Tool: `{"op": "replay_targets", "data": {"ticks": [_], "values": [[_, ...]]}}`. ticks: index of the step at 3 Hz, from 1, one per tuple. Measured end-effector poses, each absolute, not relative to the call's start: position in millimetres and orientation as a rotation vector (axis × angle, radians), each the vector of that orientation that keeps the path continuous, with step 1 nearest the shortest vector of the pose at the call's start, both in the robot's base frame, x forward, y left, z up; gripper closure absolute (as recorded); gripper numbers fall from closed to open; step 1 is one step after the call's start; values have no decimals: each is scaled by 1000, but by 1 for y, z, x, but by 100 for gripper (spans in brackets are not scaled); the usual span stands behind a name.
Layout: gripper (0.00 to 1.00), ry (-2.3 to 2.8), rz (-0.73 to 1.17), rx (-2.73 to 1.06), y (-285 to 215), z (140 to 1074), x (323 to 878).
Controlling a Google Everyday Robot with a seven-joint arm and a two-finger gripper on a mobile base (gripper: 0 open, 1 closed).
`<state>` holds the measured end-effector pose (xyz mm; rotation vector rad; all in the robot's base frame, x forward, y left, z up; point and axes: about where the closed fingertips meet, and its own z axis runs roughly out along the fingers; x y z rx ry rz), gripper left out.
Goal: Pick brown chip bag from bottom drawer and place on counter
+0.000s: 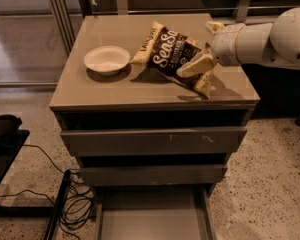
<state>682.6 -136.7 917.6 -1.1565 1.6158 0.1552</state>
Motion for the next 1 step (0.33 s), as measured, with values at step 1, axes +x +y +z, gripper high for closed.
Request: {"op": "replay_targets", "data": {"ticks": [1], "values": [[0, 1616, 155, -1157, -137, 918, 683]]}}
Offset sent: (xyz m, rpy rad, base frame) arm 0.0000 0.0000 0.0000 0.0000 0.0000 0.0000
